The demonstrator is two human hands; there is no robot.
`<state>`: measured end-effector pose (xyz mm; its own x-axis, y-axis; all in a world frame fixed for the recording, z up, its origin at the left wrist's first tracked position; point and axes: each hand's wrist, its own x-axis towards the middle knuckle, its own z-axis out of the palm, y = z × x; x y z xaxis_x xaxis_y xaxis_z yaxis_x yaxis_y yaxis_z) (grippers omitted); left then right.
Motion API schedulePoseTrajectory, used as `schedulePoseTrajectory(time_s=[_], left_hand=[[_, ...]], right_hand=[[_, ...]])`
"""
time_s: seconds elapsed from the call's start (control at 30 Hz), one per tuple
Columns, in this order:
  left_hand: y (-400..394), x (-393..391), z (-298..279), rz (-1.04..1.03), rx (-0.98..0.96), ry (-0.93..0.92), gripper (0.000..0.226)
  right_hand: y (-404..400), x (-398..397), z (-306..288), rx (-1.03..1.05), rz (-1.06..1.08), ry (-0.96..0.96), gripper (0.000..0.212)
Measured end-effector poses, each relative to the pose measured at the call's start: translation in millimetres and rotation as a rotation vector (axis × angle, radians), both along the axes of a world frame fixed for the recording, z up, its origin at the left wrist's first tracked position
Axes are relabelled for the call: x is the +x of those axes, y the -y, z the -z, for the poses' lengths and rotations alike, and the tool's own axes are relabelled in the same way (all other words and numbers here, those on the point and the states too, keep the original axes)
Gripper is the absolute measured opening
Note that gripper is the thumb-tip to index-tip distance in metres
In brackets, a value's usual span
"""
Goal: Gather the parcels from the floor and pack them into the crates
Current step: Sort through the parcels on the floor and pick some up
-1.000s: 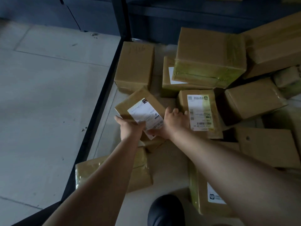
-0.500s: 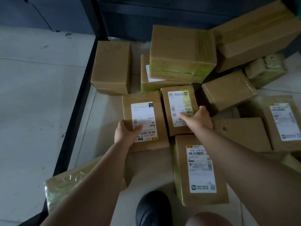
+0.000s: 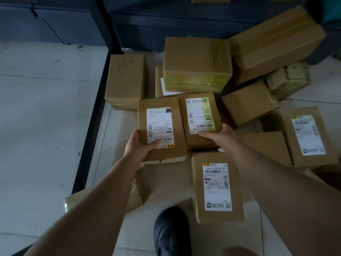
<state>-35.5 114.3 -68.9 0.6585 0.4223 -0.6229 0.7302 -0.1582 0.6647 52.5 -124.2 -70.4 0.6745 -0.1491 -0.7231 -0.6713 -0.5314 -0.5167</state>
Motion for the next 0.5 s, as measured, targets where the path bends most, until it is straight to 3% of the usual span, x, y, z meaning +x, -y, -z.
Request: schedulePoseTrajectory(time_s=[0.1, 0.23, 0.5], left_hand=[[8, -8, -41, -0.115, -0.018, -0.018, 0.089], [12, -19, -127, -0.214, -0.074, 0.008, 0.085], [35, -27, -425, -0.260, -0.124, 0.216, 0.072]], right_hand=[[4, -6, -41, 0.098, 0.063, -0.011, 0.088], [5, -9, -134, 0.102, 0.041, 0.056, 0.084], [24, -15, -434, 0.303, 0.066, 0.250, 0.078]])
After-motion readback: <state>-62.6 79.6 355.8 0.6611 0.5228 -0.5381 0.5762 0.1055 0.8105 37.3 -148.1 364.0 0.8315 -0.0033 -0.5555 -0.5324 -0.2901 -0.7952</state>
